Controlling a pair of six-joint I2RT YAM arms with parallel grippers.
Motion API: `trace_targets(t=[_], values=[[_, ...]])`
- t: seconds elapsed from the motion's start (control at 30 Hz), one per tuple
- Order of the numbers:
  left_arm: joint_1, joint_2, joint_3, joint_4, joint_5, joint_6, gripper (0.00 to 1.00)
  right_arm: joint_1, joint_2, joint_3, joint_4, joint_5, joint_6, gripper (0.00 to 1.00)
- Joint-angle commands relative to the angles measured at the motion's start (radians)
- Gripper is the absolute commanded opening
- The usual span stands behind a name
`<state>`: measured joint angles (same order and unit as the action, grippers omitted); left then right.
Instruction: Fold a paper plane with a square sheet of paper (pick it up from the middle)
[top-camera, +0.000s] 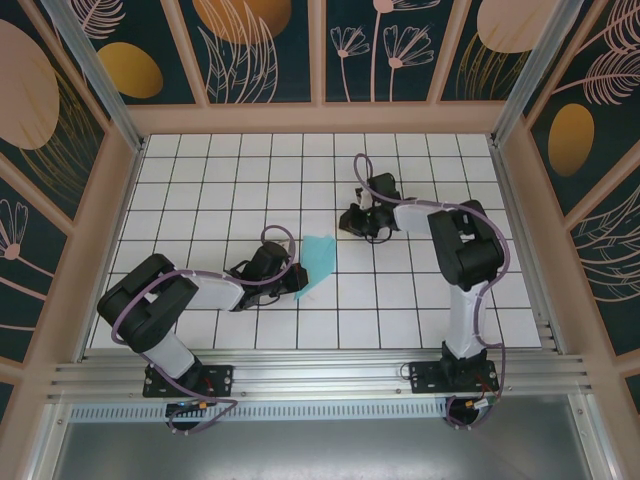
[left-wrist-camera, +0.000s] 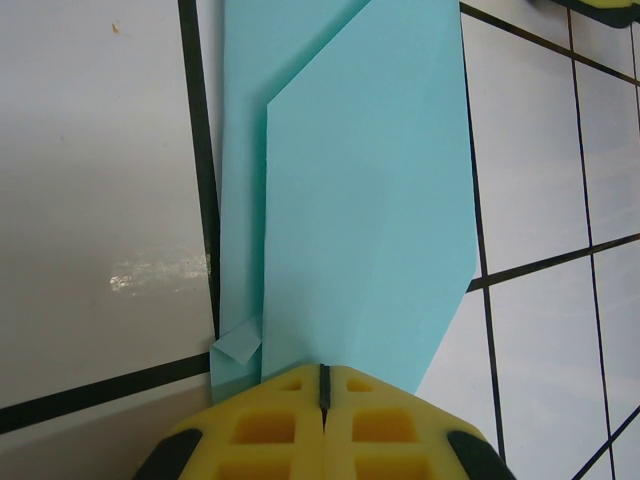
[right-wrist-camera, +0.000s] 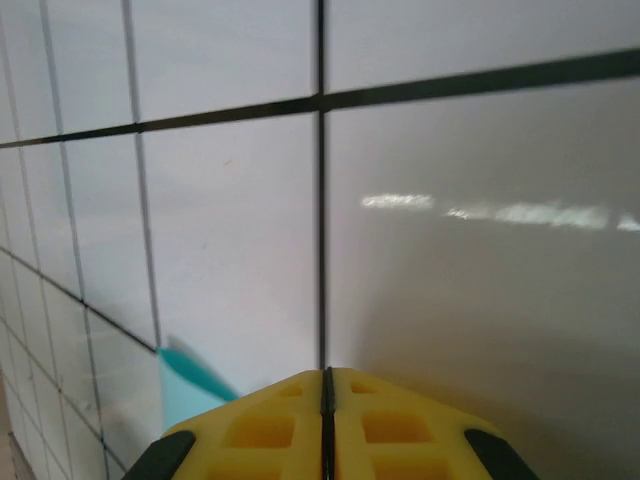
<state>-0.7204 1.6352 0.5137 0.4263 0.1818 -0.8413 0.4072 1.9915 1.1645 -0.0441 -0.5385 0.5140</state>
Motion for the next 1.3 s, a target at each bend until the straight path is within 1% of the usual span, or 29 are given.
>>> trace_targets(t=[0.0,0.1,0.2,0.3,0.53,0.67,0.73,0.8,0.9,1.03,1.1,1.27], values=[[-0.001,0.059,-0.058,-0.262,-0.047,0.021,0.00,0.056,-0.120,-0.054,0.033,-0.034,0.029,0.12],[-0.002,0.060,-0.057,-0.262,-0.045,0.021,0.00,0.115,-0.110,-0.082,0.074,-0.076,0.060,0.11],[-0.002,0.054,-0.055,-0.261,-0.044,0.021,0.00,0.168,-0.080,-0.096,0.097,-0.072,0.081,0.11],[-0.001,0.049,-0.051,-0.266,-0.044,0.024,0.00,0.195,-0.041,-0.117,0.128,-0.080,0.103,0.10],[-0.001,0.022,-0.040,-0.283,-0.044,0.033,0.00,0.194,0.032,-0.159,0.124,-0.019,0.087,0.08],[-0.001,-0.029,-0.012,-0.327,-0.041,0.041,0.00,0.193,0.052,-0.174,0.110,0.009,0.078,0.08],[-0.002,-0.079,0.016,-0.353,-0.036,0.049,0.00,0.192,0.050,-0.178,0.100,0.018,0.077,0.07],[-0.002,-0.128,0.056,-0.389,-0.038,0.058,0.03,0.193,0.046,-0.181,0.098,0.020,0.072,0.07],[-0.001,-0.159,0.146,-0.416,-0.022,0.075,0.06,0.194,0.048,-0.183,0.100,0.020,0.073,0.07],[-0.001,-0.115,0.236,-0.406,0.036,0.085,0.07,0.193,0.050,-0.187,0.104,0.018,0.077,0.07],[0.002,-0.066,0.262,-0.411,0.037,0.085,0.07,0.194,0.052,-0.187,0.106,0.019,0.078,0.07],[0.012,0.037,0.224,-0.333,0.074,0.040,0.04,0.194,0.058,-0.188,0.107,0.020,0.078,0.07]])
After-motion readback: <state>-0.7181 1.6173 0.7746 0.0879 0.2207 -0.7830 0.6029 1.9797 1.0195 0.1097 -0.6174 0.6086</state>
